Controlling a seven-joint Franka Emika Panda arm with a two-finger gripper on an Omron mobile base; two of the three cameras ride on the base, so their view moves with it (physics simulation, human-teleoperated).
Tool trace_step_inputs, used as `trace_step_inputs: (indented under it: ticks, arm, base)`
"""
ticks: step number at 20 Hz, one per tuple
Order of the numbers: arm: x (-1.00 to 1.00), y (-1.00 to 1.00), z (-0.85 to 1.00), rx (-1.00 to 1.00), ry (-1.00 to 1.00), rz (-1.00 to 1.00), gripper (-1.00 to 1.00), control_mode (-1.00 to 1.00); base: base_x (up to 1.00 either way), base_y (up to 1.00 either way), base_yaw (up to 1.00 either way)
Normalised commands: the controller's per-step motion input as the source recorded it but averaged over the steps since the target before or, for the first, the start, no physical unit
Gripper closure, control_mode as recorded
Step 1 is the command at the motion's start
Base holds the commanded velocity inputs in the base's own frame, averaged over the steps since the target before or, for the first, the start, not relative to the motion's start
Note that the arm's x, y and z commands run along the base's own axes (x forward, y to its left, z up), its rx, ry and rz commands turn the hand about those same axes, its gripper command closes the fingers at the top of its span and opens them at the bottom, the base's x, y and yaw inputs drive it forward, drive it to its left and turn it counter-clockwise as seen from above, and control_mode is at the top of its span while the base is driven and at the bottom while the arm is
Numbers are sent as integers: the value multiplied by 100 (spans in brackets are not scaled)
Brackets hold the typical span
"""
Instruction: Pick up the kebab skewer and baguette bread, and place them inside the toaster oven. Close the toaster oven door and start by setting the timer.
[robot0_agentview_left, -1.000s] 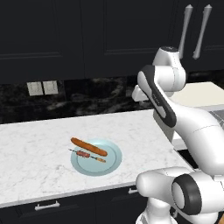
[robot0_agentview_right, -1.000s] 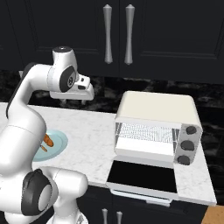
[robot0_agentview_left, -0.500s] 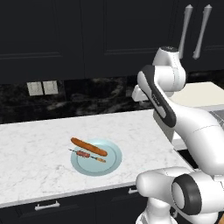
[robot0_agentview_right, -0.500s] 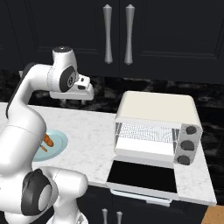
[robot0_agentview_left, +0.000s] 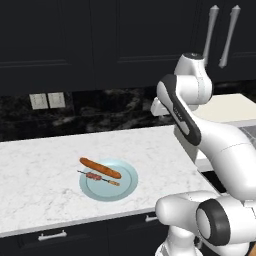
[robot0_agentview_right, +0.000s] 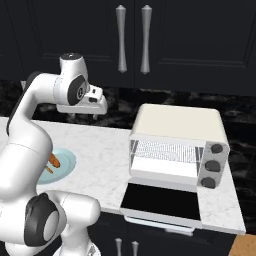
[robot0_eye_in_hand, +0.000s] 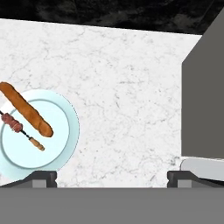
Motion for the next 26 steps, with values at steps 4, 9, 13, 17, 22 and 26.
trace_step_inputs:
  ticks: [4,9,13,17,22,26]
  arm:
    - [0,0,0,0,0,0,-100,100]
    - [0,0,0,0,0,0,-100,100]
    - [0,0,0,0,0,0,-100,100]
    - [0,0,0,0,0,0,-100,100]
    - [0,0,0,0,0,0,-100,-100]
    - [0,0,0,0,0,0,-100,-100]
  base:
    - [0,-30,0]
    - [0,-2,0]
    - [0,0,0]
    - [0,0,0]
    - [0,0,0]
    - [0,0,0]
